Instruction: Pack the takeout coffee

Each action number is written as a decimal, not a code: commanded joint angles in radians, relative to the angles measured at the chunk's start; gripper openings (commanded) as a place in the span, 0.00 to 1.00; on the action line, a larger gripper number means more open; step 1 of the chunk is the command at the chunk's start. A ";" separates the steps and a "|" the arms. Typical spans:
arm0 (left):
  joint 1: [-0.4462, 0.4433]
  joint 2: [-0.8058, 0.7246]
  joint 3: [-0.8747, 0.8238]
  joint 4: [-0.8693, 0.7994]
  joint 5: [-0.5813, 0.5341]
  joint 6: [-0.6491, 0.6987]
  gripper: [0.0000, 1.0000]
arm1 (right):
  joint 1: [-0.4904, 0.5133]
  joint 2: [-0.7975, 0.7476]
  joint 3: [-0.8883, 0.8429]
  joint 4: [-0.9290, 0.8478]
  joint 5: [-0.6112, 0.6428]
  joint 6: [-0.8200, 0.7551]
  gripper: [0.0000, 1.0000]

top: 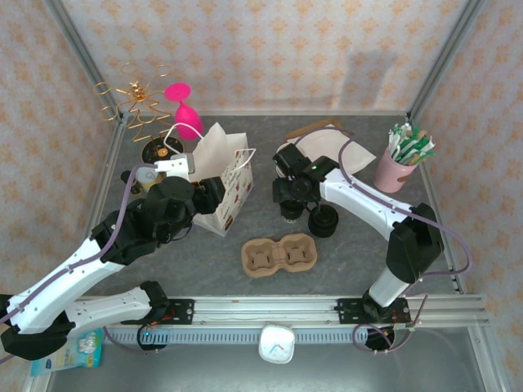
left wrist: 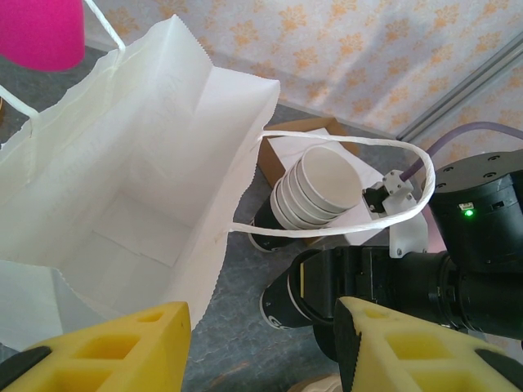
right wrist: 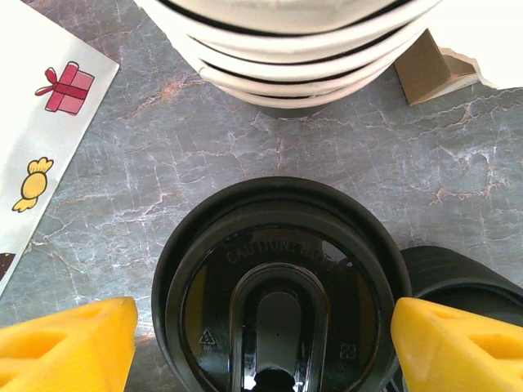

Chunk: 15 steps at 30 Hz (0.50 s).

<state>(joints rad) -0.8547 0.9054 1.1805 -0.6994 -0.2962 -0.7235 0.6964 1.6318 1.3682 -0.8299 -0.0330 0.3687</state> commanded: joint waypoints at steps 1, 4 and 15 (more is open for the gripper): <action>0.009 -0.006 0.004 -0.002 -0.006 0.027 0.51 | -0.003 -0.001 0.032 -0.031 0.018 -0.004 0.81; 0.009 -0.007 0.008 0.001 -0.006 0.027 0.51 | -0.003 -0.008 0.075 -0.065 0.030 -0.005 0.82; 0.011 -0.036 0.033 0.009 0.046 0.054 0.51 | 0.064 -0.100 0.142 -0.167 0.049 0.059 0.87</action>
<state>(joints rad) -0.8547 0.8989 1.1809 -0.6994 -0.2798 -0.7025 0.7341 1.5856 1.4860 -0.9268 -0.0147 0.3897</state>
